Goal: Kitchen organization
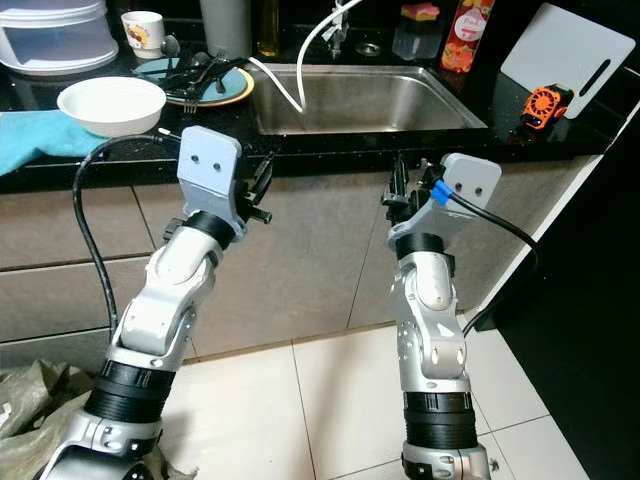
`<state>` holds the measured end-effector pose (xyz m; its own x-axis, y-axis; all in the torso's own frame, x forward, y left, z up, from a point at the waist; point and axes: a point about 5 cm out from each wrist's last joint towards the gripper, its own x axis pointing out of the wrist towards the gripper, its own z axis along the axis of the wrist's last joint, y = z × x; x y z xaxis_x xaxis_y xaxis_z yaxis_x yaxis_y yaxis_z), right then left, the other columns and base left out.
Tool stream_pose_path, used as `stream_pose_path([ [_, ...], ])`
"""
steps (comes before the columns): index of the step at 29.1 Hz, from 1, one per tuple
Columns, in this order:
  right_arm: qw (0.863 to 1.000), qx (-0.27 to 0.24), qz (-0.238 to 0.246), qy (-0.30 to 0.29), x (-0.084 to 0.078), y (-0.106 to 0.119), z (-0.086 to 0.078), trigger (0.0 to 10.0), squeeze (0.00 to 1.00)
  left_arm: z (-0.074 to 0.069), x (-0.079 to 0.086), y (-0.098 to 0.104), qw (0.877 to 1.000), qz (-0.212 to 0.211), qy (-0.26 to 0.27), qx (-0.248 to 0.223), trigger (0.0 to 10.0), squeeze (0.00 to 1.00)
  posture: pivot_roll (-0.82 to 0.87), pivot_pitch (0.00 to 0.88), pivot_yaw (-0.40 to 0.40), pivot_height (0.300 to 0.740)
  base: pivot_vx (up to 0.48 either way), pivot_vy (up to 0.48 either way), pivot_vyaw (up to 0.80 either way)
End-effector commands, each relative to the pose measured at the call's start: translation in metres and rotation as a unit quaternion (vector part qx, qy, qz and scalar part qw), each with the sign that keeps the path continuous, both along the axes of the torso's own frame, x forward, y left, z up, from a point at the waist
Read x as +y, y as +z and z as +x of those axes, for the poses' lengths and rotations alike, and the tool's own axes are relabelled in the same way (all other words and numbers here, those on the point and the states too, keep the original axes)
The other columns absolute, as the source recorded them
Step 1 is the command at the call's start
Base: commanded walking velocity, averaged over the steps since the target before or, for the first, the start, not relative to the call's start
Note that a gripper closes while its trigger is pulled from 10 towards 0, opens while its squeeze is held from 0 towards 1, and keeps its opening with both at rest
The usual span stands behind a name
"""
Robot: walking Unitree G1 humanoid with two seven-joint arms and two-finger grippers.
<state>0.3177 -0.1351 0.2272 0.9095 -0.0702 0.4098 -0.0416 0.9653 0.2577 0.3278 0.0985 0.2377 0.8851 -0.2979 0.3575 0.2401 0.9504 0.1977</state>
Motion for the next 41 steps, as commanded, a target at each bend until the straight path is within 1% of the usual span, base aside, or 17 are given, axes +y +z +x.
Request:
stream_pose_path([
  [1,1.0,0.003,0.002,-0.002,-0.0026,-0.0016,0.0008,10.0,0.0,-0.0001,-0.0013,0.0014,1.0,-0.008,-0.001,-0.001,10.0,0.0,0.24,0.006,-0.09,0.74,0.0,0.0,0.0],
  [4,1.0,0.003,0.002,-0.002,-0.0028,-0.0018,0.0006,10.0,0.0,0.0001,-0.0008,0.0019,1.0,-0.013,0.004,-0.004,10.0,0.0,0.24,0.005,-0.091,0.74,0.0,0.0,0.0],
  [26,1.0,0.002,0.003,-0.002,-0.0028,-0.0015,0.0008,10.0,0.0,0.0002,-0.0012,0.001,1.0,-0.006,0.005,-0.002,10.0,0.0,0.24,0.008,-0.09,0.74,0.0,0.0,0.0],
  [41,1.0,0.003,0.003,-0.002,-0.0031,-0.002,0.0006,10.0,0.0,0.0011,-0.0007,-0.0003,1.0,-0.008,0.011,0.003,10.0,0.0,0.24,0.013,-0.09,0.74,0.0,0.0,0.0],
])
